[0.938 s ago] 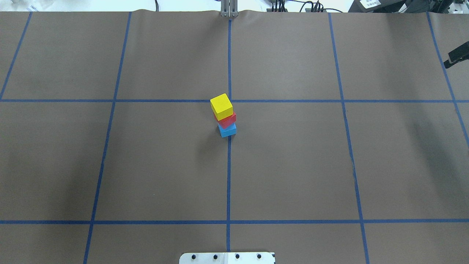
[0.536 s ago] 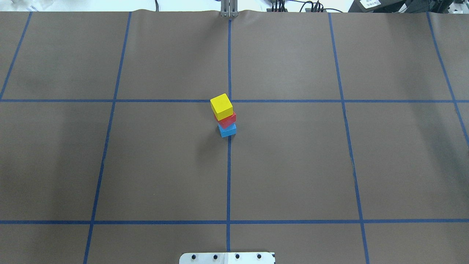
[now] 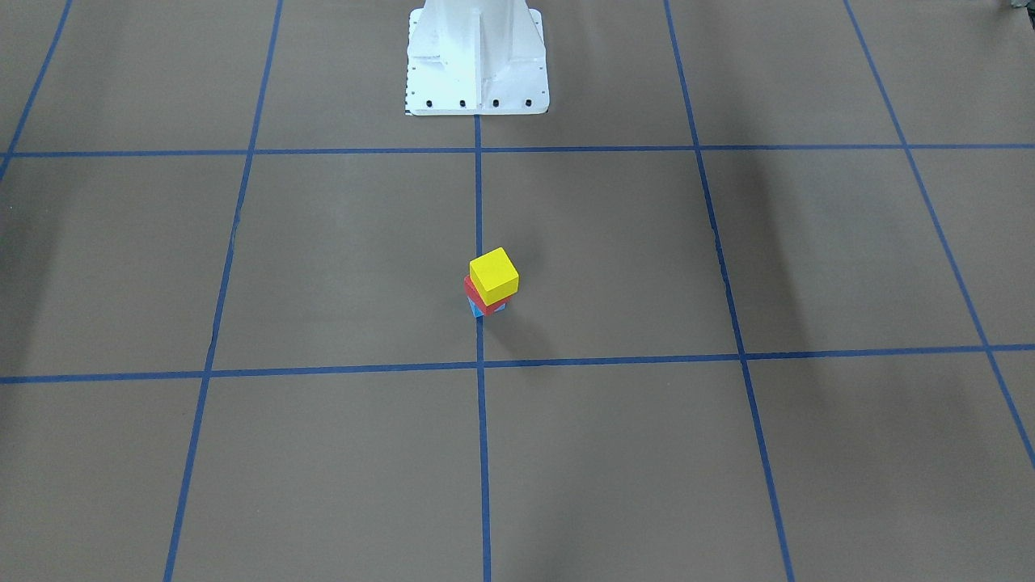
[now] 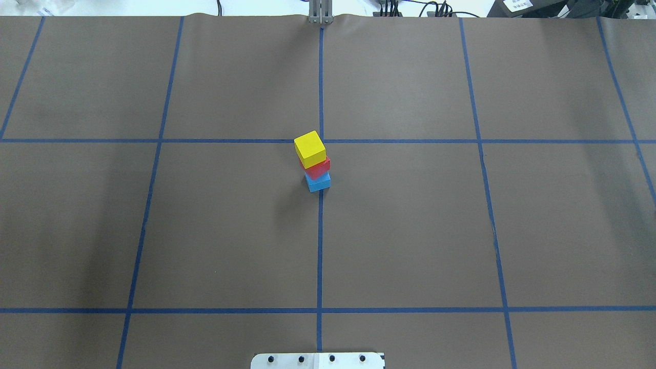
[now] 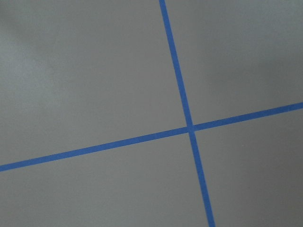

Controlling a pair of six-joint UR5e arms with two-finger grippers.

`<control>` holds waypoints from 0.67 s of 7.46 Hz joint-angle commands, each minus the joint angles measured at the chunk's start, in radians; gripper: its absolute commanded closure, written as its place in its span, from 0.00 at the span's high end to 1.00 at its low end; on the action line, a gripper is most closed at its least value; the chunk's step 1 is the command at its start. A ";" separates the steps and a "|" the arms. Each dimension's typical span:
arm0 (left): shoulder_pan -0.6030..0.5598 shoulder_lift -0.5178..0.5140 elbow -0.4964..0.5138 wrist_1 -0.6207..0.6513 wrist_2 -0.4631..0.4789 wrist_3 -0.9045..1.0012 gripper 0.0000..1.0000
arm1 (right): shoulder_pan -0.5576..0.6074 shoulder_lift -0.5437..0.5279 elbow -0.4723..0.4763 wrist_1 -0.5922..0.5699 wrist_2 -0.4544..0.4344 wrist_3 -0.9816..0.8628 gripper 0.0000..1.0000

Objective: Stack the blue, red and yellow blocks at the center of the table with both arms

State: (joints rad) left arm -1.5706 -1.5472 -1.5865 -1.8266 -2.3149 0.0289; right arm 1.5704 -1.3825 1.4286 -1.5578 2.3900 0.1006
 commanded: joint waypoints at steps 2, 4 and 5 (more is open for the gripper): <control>0.003 0.009 -0.010 0.001 0.011 -0.007 1.00 | 0.023 -0.012 0.006 -0.028 0.052 -0.002 1.00; 0.003 0.009 -0.012 0.001 0.014 -0.007 1.00 | 0.033 -0.046 0.027 -0.027 0.052 -0.002 1.00; 0.003 0.009 -0.013 0.001 0.014 -0.006 1.00 | 0.030 -0.117 0.106 -0.028 0.051 -0.002 1.00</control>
State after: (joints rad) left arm -1.5678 -1.5386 -1.5986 -1.8255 -2.3018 0.0219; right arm 1.5985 -1.4355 1.4658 -1.5850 2.4399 0.0983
